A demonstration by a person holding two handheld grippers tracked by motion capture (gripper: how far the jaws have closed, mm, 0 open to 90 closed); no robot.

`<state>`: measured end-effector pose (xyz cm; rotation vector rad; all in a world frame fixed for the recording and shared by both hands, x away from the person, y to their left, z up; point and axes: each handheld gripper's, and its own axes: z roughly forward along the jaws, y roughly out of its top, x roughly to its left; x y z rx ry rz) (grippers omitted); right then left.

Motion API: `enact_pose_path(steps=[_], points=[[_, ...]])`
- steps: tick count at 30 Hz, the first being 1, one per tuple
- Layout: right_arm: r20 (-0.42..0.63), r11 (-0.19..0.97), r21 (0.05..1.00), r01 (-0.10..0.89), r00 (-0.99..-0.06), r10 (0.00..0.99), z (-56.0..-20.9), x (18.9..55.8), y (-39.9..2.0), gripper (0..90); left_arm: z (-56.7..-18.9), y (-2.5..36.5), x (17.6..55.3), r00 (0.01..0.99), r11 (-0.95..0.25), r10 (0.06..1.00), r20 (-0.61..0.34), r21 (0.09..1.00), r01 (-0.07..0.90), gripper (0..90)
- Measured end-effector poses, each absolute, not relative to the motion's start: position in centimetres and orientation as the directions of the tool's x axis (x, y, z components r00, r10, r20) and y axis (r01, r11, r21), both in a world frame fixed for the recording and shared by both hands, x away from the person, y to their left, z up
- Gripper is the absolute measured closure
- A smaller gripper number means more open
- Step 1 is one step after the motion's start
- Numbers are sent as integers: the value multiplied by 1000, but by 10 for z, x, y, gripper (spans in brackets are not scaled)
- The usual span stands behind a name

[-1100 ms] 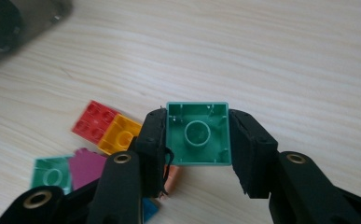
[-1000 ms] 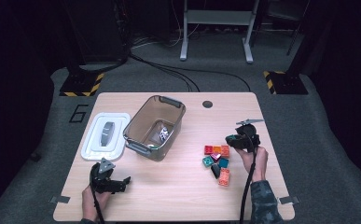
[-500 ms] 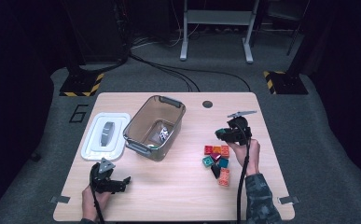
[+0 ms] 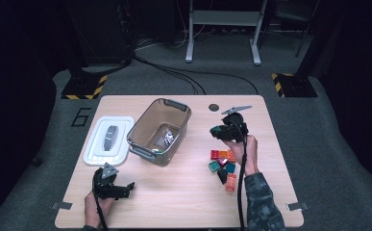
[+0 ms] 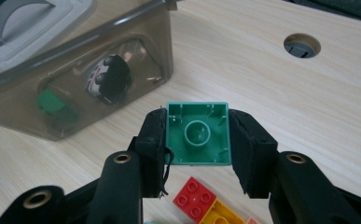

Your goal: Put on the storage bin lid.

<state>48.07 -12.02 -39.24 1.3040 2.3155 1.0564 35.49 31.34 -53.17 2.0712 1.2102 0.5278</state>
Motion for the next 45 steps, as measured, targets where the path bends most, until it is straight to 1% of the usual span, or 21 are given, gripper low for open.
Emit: enact_pose_path(steps=[5, 12, 13, 15, 17, 22, 36, 45], points=[[78, 359, 714, 601, -578, 812, -386, 485, -110, 588, -532, 313, 355, 488, -344, 873, 11, 722, 601, 5], [75, 362, 721, 591, -585, 808, -376, 490, -95, 588, -532, 313, 355, 487, -343, 873, 9, 722, 601, 6], [61, 377, 724, 578, -598, 799, -375, 492, -94, 588, -532, 313, 355, 487, -343, 873, 9, 722, 601, 6], [68, 367, 724, 584, -591, 804, -373, 493, -91, 588, -532, 313, 355, 487, -344, 873, 10, 722, 601, 6], [49, 382, 728, 569, -599, 799, -371, 495, -89, 588, -532, 313, 355, 488, -344, 873, 10, 722, 601, 6], [51, 386, 721, 575, -600, 799, -368, 498, -84, 588, -532, 313, 355, 488, -344, 873, 10, 722, 600, 6], [2, 460, 722, 517, -666, 746, -350, 510, -44, 587, -532, 313, 355, 488, -345, 873, 11, 721, 600, 6], [-23, 509, 713, 482, -710, 704, -350, 515, -18, 587, -532, 313, 355, 486, -342, 874, 9, 723, 601, 6]])
